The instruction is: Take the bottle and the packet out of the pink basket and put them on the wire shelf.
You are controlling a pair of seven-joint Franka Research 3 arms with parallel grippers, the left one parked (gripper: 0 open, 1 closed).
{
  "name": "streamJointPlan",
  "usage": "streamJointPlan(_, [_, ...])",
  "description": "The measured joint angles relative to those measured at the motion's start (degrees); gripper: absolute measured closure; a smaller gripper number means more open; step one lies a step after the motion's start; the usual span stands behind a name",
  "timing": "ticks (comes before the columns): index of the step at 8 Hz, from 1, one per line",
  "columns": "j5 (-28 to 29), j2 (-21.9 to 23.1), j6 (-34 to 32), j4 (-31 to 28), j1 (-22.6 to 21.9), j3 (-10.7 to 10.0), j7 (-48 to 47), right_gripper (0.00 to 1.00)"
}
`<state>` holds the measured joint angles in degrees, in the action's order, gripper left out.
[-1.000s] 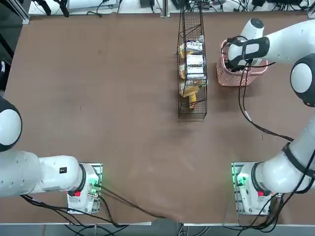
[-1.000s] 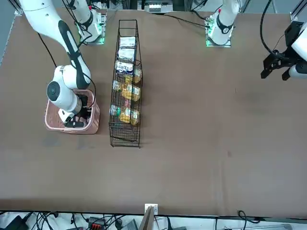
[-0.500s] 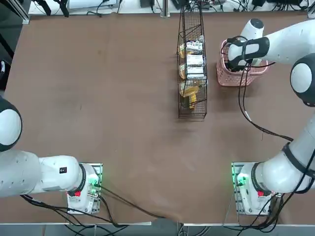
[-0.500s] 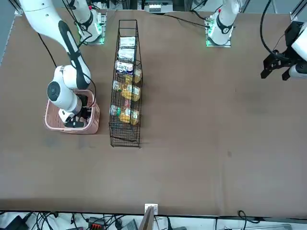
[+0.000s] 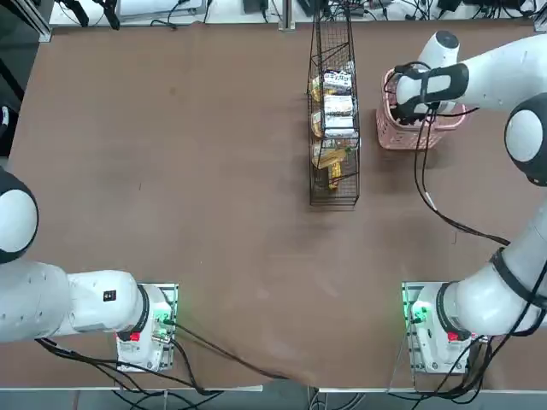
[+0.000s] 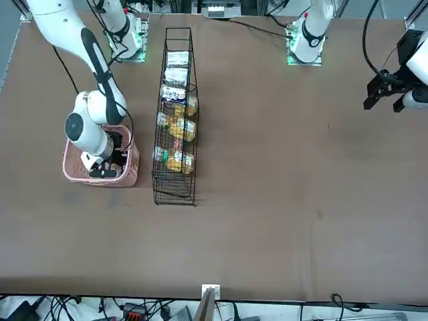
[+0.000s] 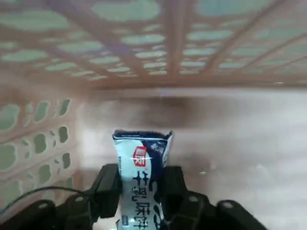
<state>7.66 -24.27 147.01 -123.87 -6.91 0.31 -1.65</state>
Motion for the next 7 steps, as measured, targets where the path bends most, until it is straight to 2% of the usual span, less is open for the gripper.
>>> streamJointPlan(4, [0.0, 0.5, -0.7, 0.3, 0.0, 0.0, 0.0, 0.56])
streamJointPlan(7, [0.0, 4.6, -7.2, 1.7, 0.0, -0.1, 0.1, 0.56])
